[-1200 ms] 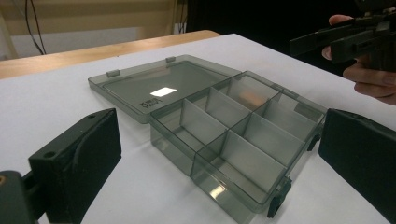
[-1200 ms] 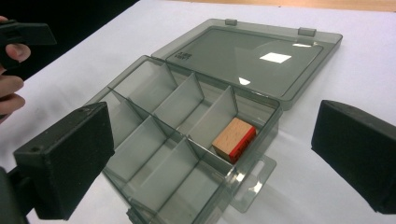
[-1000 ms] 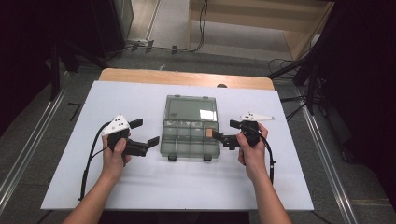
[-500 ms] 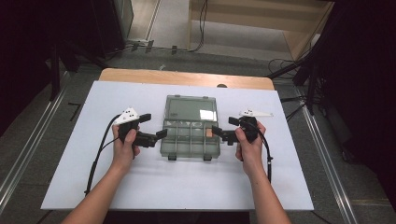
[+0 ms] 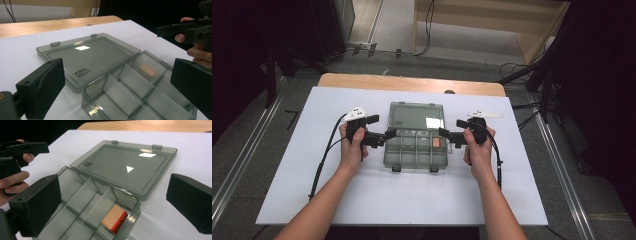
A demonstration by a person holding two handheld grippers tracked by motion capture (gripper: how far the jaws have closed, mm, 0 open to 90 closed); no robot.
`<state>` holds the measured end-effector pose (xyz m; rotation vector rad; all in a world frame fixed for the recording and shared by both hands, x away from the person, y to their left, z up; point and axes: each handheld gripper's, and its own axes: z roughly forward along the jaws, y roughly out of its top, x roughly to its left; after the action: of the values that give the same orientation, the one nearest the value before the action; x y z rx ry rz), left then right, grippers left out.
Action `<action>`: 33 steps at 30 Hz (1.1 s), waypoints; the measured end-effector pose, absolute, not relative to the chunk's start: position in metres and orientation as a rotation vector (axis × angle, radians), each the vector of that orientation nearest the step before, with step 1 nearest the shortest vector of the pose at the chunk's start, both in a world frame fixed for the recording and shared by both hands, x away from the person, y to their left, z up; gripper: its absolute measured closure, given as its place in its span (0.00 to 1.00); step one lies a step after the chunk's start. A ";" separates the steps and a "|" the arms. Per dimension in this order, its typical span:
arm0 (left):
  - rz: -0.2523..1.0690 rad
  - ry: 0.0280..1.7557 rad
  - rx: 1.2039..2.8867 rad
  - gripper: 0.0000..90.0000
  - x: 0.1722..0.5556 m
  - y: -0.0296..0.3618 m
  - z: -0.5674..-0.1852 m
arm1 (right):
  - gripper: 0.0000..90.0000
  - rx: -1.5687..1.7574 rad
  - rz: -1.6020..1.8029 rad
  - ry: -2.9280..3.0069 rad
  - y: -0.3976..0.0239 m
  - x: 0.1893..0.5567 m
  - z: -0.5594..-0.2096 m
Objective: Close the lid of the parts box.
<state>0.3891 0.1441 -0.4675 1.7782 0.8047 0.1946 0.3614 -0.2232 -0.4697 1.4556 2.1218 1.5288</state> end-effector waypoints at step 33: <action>0.116 1.164 1.808 0.40 0.445 0.134 -0.491 | 0.21 1.656 1.437 2.193 -0.207 0.413 -0.491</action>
<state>0.4454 0.1338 -0.4915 1.8077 1.1636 0.1163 0.4131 -0.2074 -0.4907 1.6556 2.1935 1.4365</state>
